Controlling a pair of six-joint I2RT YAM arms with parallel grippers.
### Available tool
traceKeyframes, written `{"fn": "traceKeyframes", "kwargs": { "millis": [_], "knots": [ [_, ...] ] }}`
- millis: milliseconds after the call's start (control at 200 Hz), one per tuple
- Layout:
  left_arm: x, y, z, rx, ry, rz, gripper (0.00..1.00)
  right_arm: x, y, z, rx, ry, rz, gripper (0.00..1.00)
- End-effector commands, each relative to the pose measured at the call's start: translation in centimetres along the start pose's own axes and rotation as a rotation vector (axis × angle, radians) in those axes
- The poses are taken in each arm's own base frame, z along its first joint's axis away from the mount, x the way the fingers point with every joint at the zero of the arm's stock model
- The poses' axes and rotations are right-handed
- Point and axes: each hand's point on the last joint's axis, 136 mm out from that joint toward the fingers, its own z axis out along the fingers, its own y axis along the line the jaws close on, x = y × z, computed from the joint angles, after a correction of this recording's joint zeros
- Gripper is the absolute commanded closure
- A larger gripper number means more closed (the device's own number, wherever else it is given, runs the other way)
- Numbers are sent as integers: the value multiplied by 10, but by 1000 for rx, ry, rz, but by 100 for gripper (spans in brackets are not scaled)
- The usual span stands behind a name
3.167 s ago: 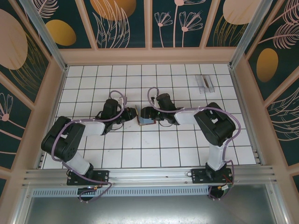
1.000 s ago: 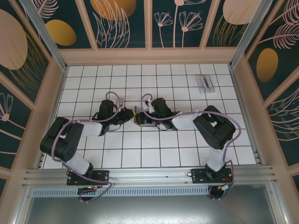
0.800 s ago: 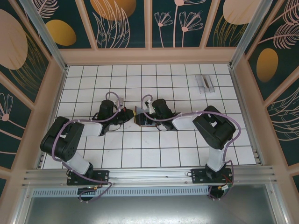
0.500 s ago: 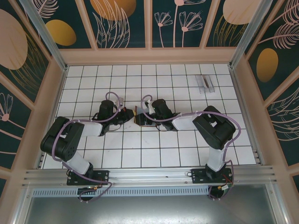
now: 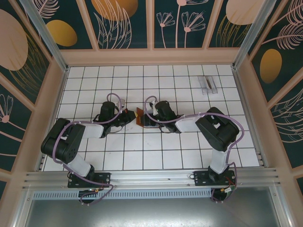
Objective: Put the credit cards into the card holder
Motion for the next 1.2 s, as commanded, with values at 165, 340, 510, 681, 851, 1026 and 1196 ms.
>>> {"fn": "traceKeyframes", "kwargs": {
  "millis": [165,340,510,681,851,1026,1196],
  "knots": [
    [-3,3,-8,-14,-21,32,100,2,-18,-13,33,-9,64,38],
    [-3,9,-9,-37,-28,35,100,2,-22,-15,28,-9,78,44],
    [-4,20,-9,-90,-42,45,100,2,-21,-18,4,-12,87,43],
    [1,35,-6,-138,-20,47,100,5,-20,-18,-12,0,86,40],
    [2,46,-5,-186,-18,50,100,5,-22,-21,6,4,86,39],
    [0,54,-8,-234,-27,67,100,5,-33,-25,63,18,93,39],
    [2,56,-8,-233,-24,68,98,6,-36,-27,72,38,94,37]
  ]
}}
